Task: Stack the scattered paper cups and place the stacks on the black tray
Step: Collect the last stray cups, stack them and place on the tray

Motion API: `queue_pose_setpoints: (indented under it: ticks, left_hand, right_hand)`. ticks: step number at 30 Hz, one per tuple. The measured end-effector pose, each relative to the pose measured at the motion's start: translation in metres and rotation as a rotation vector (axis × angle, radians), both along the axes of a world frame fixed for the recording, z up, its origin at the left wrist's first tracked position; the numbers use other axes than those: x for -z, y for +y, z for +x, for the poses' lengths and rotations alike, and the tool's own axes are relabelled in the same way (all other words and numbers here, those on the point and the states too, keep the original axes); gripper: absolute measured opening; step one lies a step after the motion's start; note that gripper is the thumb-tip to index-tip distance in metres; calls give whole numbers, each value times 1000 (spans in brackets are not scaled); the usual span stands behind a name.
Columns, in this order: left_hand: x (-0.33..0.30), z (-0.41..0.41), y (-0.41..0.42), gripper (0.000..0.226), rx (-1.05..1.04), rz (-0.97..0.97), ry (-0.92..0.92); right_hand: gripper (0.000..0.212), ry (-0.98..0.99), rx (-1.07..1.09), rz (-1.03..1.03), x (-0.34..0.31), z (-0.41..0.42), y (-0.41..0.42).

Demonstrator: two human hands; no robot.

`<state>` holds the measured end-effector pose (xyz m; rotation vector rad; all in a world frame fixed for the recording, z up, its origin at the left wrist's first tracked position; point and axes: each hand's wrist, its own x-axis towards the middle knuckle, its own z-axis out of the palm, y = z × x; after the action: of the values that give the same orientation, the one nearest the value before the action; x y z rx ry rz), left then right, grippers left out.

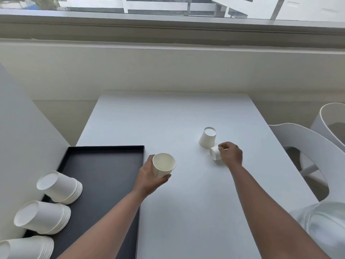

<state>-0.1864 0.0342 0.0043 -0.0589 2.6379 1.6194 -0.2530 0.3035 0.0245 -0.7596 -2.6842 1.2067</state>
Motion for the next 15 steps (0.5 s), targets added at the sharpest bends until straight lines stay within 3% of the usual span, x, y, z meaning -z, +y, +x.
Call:
queue_pose_setpoints:
  ticks: [3,8,12,15]
  left_hand:
    - [3,-8,3,55,-20,22,-18]
    - [4,-16,7,56,-32,34,-35]
    - [6,-20,10,57,-31,45,-53]
    - [8,-22,11,57,-38,52,-60]
  right_hand:
    - [27,36,107,-18,8,-11,21]
    - [60,-152,50,-111,23,-24,33]
    - [51,-208,98,-56,34,-28,27]
    - [35,-133,162,-99,39,-24,18]
